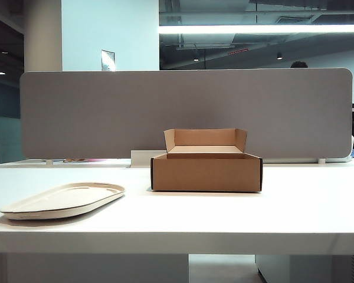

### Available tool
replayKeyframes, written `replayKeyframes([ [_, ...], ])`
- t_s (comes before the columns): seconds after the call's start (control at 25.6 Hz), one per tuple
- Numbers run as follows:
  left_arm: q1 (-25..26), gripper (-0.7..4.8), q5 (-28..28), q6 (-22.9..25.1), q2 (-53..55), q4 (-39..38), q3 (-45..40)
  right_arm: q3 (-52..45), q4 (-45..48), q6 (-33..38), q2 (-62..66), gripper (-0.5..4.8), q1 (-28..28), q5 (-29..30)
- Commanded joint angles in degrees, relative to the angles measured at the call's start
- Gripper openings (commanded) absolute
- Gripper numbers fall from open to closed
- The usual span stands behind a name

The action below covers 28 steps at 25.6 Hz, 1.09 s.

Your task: Pick up the lid and place it into the paper box.

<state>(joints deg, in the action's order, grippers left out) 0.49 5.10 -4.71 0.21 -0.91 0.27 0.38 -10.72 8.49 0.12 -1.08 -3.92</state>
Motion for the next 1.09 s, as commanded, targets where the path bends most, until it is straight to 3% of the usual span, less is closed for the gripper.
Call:
replayKeyframes([
  [0.04, -0.1, -0.05, 0.1, 0.0, 0.0, 0.5, 0.2, -0.3, 0.5, -0.2, 0.0, -0.08, 0.0, 0.0],
  [0.63, -0.1, -0.05, 0.1, -0.8, 0.0, 0.4, 0.2, -0.3, 0.7, 0.7, 0.0, -0.08, 0.0, 1.5],
  [0.7, -0.1, -0.06, 0.3, -3.3, 0.0, 0.2, 0.4, -0.3, 0.7, 0.8, 0.0, -0.08, 0.0, 4.8],
  [0.86, -0.1, -0.06, 0.3, -3.3, 0.1, -4.7, 3.0, -0.3, 1.3, 0.8, 0.0, -0.08, 0.0, 10.4],
  [1.09, -0.1, -0.06, 1.2, -3.2, 2.1, -8.5, 8.2, -0.2, 5.3, 0.8, -0.1, -0.08, 0.0, 23.6],
])
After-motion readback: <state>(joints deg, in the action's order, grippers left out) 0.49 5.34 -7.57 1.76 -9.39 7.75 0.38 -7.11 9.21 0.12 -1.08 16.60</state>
